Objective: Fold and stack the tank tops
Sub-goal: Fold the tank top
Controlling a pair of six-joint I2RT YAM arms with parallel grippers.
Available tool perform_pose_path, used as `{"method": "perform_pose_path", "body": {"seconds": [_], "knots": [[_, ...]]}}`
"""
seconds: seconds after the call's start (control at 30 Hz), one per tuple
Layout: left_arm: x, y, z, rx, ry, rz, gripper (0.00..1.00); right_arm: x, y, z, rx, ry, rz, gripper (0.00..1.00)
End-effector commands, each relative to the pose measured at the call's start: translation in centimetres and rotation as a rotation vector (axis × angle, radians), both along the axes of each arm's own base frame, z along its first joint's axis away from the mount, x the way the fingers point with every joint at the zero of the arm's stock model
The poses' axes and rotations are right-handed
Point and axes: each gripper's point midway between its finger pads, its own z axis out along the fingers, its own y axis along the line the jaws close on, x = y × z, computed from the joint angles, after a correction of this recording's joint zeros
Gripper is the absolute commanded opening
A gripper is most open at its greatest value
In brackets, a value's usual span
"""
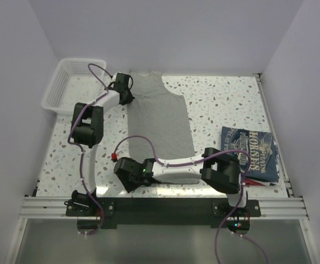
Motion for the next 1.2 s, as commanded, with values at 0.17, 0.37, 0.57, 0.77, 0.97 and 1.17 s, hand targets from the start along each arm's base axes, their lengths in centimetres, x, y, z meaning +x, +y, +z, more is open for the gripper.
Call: {"method": "perform_pose_path", "body": {"seconds": [0.17,0.37,0.57,0.77,0.97,1.17], "knots": [[0.3,1.4,-1.6,0.038,0.035,-0.041,0.1,4.1,-0.4,5.4,0.061,-0.192,-0.101,0.39],[0.9,1.5,-1.3,0.052,0.027,-0.059,0.13,8.9,-3.5,4.3,0.0,-0.234,-0.233,0.39],[1.3,1.0,-1.6,0.039,0.029,-0.085,0.13,9.0,-4.1,1.2,-0.088,-0.219,-0.205,0.37],[1.3,1.1,-1.5,0.046,0.033,-0.087,0.13,6.1,-2.0,-1.2,-0.089,-0.164,-0.122,0.36],[-0.2,1.6,-1.1,0.052,0.039,-0.087,0.13,2.7,1.9,-0.9,-0.021,-0.097,-0.039,0.36],[-2.3,2.1,-1.3,0.054,0.058,-0.073,0.13,1.3,3.9,0.9,0.058,-0.067,-0.006,0.36]]}}
